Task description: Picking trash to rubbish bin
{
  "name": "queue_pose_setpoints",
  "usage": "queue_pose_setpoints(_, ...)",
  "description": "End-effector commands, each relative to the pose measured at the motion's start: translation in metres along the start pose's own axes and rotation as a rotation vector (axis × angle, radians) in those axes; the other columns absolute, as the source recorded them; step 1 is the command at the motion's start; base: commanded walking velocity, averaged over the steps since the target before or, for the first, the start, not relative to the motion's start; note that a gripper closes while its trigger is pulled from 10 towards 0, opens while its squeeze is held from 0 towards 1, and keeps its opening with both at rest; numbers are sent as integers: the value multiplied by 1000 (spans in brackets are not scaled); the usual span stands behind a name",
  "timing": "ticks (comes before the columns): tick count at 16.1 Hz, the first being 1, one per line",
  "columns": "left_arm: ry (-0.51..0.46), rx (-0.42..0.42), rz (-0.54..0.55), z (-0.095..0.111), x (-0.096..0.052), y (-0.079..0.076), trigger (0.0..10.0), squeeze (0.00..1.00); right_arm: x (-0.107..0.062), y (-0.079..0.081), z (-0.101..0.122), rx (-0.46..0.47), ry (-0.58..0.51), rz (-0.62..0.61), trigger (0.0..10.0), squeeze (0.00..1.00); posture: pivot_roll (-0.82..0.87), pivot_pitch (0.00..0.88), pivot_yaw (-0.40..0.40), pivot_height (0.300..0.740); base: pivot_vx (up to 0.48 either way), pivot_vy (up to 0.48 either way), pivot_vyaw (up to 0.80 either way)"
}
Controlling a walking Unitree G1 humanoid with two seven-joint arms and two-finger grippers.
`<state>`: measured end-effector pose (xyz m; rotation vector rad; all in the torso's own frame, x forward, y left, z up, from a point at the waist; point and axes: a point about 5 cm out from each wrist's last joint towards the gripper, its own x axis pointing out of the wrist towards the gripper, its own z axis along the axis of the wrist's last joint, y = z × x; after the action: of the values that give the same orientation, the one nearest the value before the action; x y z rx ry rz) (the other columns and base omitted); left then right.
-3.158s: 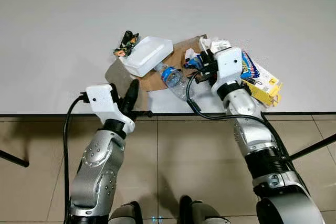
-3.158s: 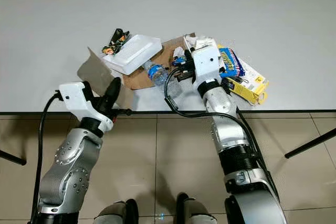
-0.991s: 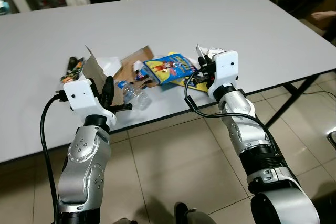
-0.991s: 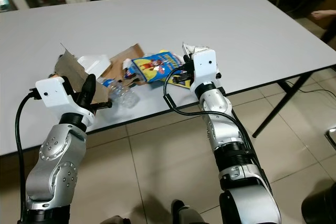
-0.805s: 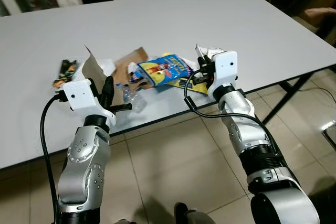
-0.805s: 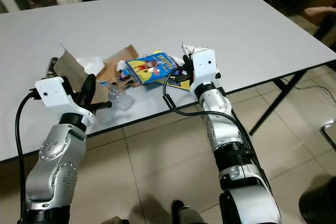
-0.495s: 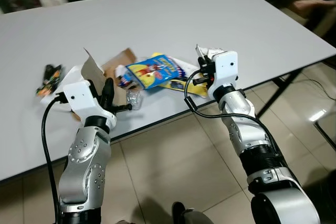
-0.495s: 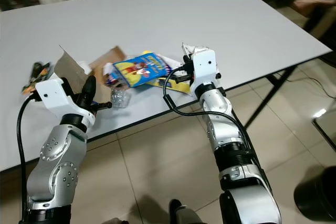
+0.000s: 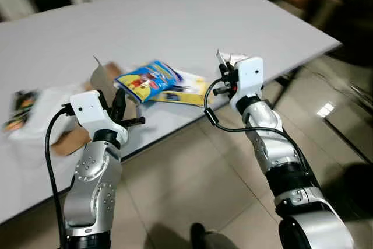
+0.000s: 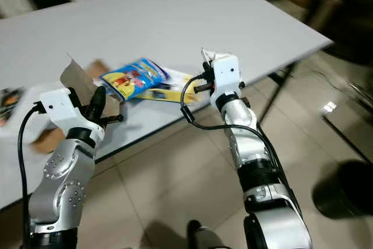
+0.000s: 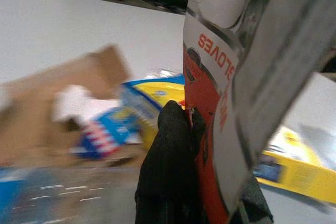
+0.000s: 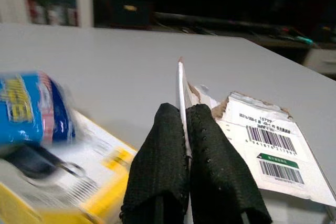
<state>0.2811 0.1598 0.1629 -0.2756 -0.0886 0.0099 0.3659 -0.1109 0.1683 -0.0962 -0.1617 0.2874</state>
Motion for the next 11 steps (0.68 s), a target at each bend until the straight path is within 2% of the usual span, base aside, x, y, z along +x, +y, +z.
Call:
queue_pose_setpoints(1,-20,33,6,3,0,1,10000,0,-1,-1,2,-2,-8,-5,10000,0,-21,78,10,740,0,0,-788)
queue_pose_setpoints(6,-68,101,-38,9,-1,-6,10000,0,-3,-4,5,-10,-26,-18,10000,0,-29,84,13,740,0,0,-800)
queue_pose_setpoints(11,-106,148,-24,13,-2,-7,10000,0,-6,-5,7,-22,-42,-19,10000,0,-36,90,7,740,0,0,-800)
